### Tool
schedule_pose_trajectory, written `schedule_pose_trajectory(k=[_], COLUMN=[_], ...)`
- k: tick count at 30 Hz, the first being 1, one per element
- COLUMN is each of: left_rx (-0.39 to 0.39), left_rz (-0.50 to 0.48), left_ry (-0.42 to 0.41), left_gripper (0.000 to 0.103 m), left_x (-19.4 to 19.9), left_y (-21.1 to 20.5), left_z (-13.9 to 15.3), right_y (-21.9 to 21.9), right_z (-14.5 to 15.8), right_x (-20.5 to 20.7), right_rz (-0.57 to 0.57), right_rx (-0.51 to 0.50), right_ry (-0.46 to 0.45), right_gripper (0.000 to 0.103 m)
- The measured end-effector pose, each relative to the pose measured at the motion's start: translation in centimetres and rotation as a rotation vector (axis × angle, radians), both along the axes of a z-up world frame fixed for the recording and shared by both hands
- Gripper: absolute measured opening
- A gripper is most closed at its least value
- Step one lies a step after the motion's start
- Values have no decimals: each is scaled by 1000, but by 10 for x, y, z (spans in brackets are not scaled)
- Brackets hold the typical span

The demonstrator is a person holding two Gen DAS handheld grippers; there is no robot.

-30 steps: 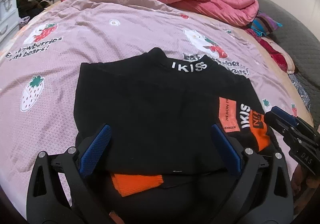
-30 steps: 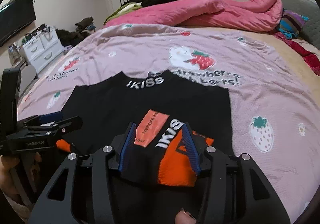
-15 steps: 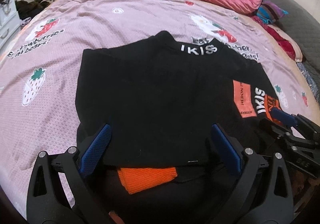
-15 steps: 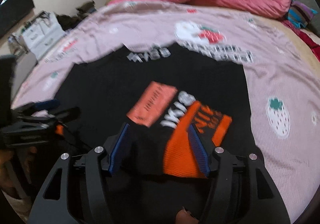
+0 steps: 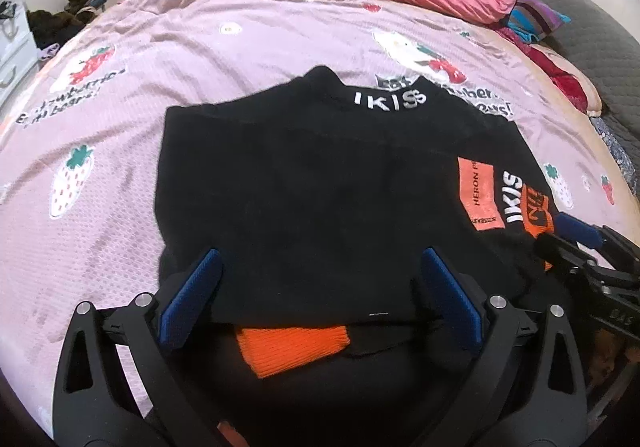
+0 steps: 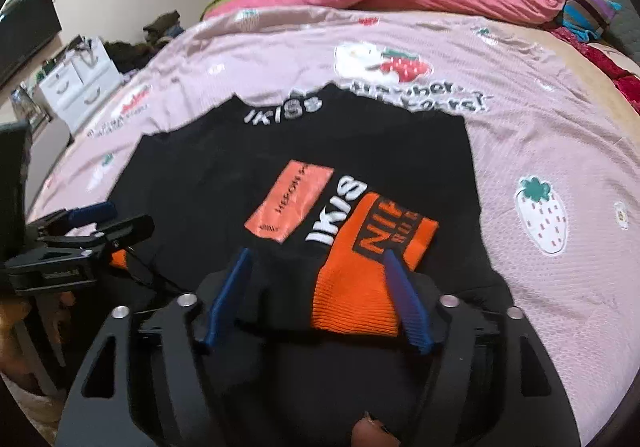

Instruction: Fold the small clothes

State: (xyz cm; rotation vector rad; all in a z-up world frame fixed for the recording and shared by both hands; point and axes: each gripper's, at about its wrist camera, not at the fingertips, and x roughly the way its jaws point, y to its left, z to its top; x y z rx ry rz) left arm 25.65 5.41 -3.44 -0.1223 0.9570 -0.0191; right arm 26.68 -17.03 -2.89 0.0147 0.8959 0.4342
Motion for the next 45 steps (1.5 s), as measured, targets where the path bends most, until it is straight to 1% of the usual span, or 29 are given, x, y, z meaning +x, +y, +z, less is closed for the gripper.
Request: schedule_pose_trajectory(k=[3,4,6,13,20,27,36,45], left_rx=[-14,-15,-13,5,19,67,107,150], left_rz=[8,10,11,27,37,45,53,56], left_ry=[-17,-24,-35,-76,-136,-187,-225,-227], left_gripper=[93,94,94,94,94,94,94,94], left_x=[-3,-4,-6,-14,-29,-50,-77,-95], left_y=[4,4,5,8,13,21,34,42], left_z=[7,10,14,30,51,67,78,77], right_y=[-3,-4,-6,-11,-24,-35,-42,-46], right_z=[9,11,16,30,45,56,69,74], right_x=[-5,-6,-9,-15,-20,-30,-44,-60], right_rz=[0,-2,-10,-44,-78,-108,-114,-97], right_rx=[8,11,17,36,93,130,152,143], right_ry=[-32,-41,-60,-134,-178,-218,-267,-290], right_gripper=[74,80,86,94,95,95,95,96])
